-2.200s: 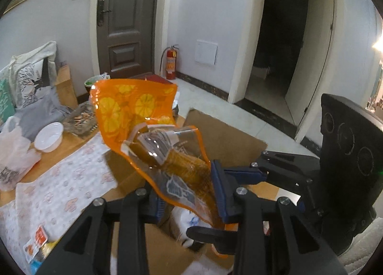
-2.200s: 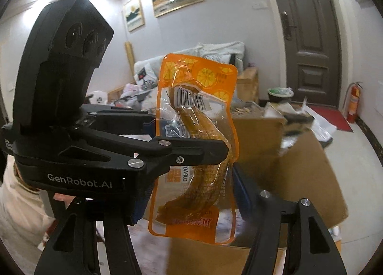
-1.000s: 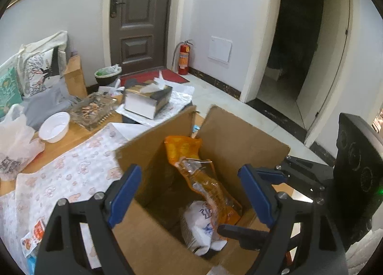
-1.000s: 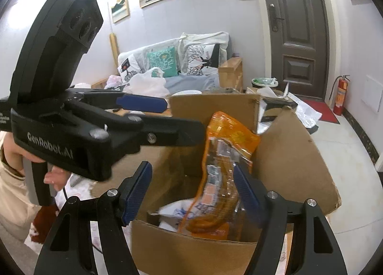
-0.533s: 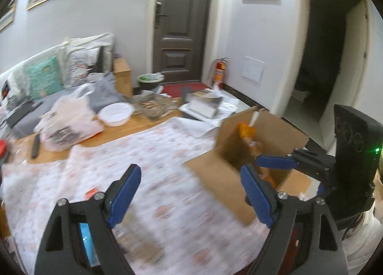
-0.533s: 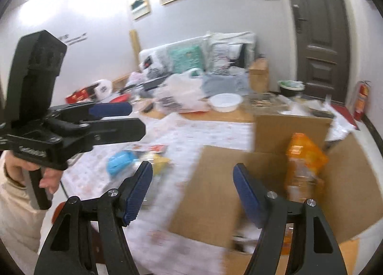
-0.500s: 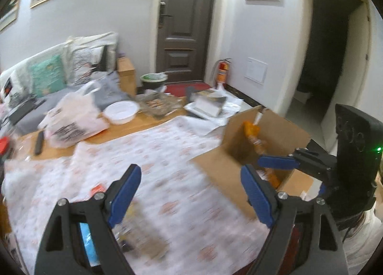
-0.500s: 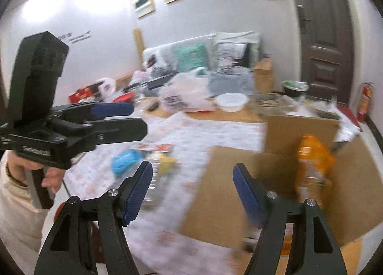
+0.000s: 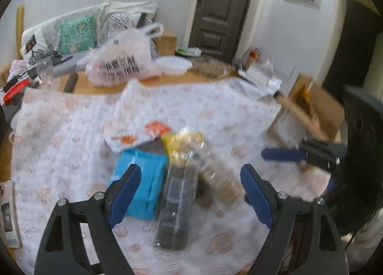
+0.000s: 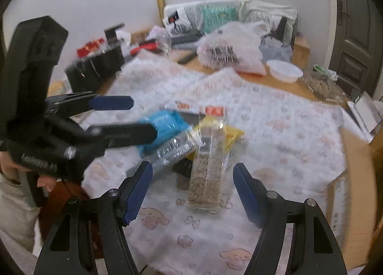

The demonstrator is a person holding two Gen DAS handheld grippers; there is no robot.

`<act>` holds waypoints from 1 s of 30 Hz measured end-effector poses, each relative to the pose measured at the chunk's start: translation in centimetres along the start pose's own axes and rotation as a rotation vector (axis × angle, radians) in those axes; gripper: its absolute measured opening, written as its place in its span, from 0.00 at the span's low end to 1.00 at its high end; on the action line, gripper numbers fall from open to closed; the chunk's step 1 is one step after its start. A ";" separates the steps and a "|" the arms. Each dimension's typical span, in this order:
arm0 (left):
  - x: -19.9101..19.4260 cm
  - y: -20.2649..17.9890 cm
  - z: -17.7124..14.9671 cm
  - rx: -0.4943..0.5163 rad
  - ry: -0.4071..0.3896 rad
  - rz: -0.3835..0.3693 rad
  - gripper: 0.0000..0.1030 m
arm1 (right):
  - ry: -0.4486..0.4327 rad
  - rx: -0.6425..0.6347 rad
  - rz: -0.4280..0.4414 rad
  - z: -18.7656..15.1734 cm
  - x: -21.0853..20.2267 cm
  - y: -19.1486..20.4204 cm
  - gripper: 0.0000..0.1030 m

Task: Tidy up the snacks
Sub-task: 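Grasp the dark seaweed bar with the left gripper while the right grasps the granola bar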

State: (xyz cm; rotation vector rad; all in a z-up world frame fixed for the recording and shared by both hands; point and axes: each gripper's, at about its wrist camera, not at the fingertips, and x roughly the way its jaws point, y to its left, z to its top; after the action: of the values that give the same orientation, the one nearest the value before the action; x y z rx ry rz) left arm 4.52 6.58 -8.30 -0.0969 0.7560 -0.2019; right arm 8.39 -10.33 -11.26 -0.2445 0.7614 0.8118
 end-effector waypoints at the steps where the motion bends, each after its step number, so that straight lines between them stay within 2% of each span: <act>1: 0.7 0.3 -0.7 0.010 0.019 -0.005 0.80 | 0.011 0.000 -0.012 -0.3 0.7 -0.1 0.65; 4: 2.4 1.1 -2.2 -0.008 0.056 -0.044 0.72 | 0.052 -0.014 -0.052 -1.1 3.2 0.1 0.65; 5: 2.8 1.2 -2.5 -0.005 0.067 -0.053 0.66 | 0.063 -0.017 -0.059 -1.4 3.9 0.0 0.64; 6: 3.2 1.3 -2.8 -0.001 0.076 -0.058 0.63 | 0.073 -0.023 -0.074 -1.7 4.8 0.1 0.64; 9: 3.2 1.2 -3.2 0.036 0.061 -0.056 0.61 | 0.073 -0.031 -0.105 -1.9 5.9 -0.2 0.62; 11: 3.0 1.3 -3.4 0.040 0.058 -0.060 0.60 | 0.077 -0.029 -0.116 -1.8 6.4 -0.4 0.50; 12: 3.0 1.4 -3.4 0.039 0.057 -0.063 0.60 | 0.088 -0.025 -0.122 -1.8 6.7 -0.6 0.36; 15: 3.1 1.5 -4.0 0.038 0.079 -0.059 0.51 | 0.081 -0.018 -0.123 -2.1 6.2 -0.8 0.36; 19: 3.6 1.2 -4.7 0.057 0.101 -0.044 0.50 | 0.070 0.014 -0.117 -2.9 5.1 -1.2 0.36; 26: 3.9 0.2 -5.1 0.099 0.106 -0.005 0.50 | 0.141 0.057 -0.108 -5.7 3.6 -2.1 0.36; 29: 4.5 -0.5 -5.6 0.112 0.157 -0.066 0.46 | 0.148 0.082 -0.127 -6.8 2.7 -2.8 0.36; 30: 4.7 -0.8 -5.8 0.121 0.169 -0.065 0.46 | 0.151 0.096 -0.138 -7.2 2.4 -3.2 0.36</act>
State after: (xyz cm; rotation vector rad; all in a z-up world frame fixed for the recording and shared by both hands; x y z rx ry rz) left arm 3.77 4.73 -15.56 0.0105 0.9075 -0.3197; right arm 8.09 -14.56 -18.32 -0.2710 0.9127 0.6293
